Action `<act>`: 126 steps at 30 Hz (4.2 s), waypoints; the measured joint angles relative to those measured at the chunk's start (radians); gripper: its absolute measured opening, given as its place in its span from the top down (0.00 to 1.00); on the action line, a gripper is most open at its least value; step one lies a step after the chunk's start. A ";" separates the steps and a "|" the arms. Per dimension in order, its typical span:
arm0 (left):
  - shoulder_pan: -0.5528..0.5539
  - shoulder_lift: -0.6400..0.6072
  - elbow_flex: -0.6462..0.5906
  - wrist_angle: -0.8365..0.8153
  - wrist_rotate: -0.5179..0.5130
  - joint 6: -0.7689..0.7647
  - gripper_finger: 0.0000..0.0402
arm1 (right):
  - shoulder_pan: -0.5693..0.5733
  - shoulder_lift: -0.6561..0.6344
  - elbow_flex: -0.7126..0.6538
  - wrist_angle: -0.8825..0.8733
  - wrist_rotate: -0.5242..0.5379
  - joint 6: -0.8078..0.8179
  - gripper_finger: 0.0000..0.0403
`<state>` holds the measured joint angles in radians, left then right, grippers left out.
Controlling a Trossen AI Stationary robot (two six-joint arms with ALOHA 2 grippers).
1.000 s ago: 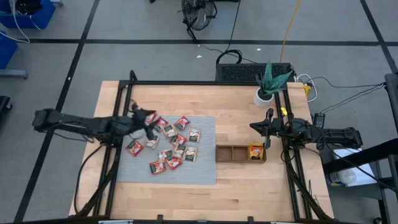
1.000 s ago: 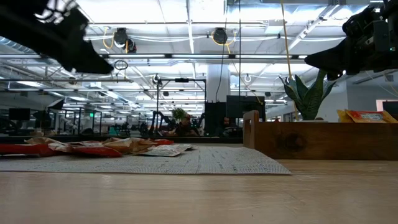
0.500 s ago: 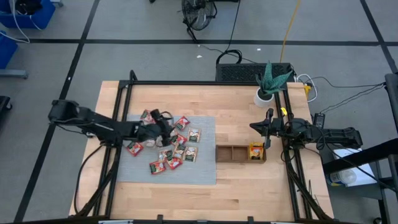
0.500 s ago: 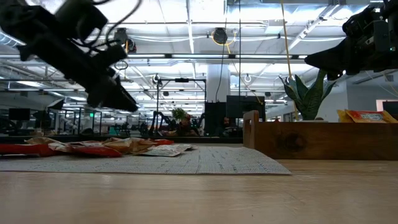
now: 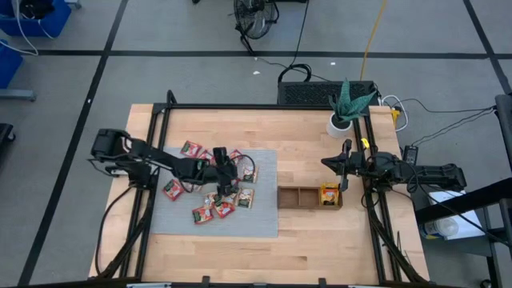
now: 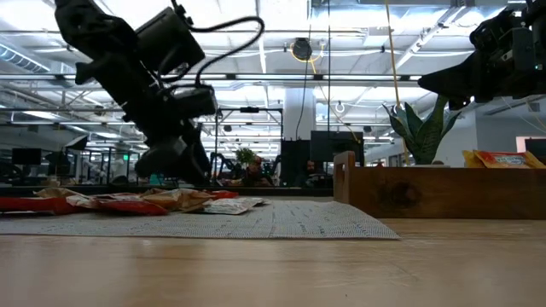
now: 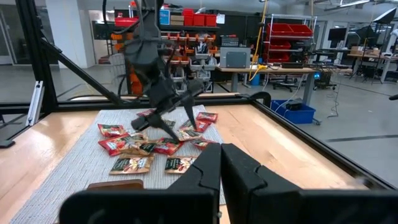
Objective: Pick & Place Tea
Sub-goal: Put the red tea bag into the middle section of the wooden organizer
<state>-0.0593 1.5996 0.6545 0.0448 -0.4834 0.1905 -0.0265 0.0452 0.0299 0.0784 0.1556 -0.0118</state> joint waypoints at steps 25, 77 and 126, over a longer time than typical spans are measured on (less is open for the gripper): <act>0.061 0.083 0.009 -0.021 0.004 -0.141 0.60 | 0.000 0.000 0.000 0.000 0.000 0.000 1.00; 0.108 0.084 0.058 -0.094 -0.113 0.052 0.51 | 0.000 0.000 0.000 0.000 0.000 0.000 1.00; 0.161 0.189 0.058 0.156 0.058 0.174 0.88 | 0.000 0.000 0.000 0.000 0.000 0.000 1.00</act>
<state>0.1018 1.7889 0.7120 0.2008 -0.4253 0.3644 -0.0265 0.0452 0.0297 0.0785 0.1555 -0.0119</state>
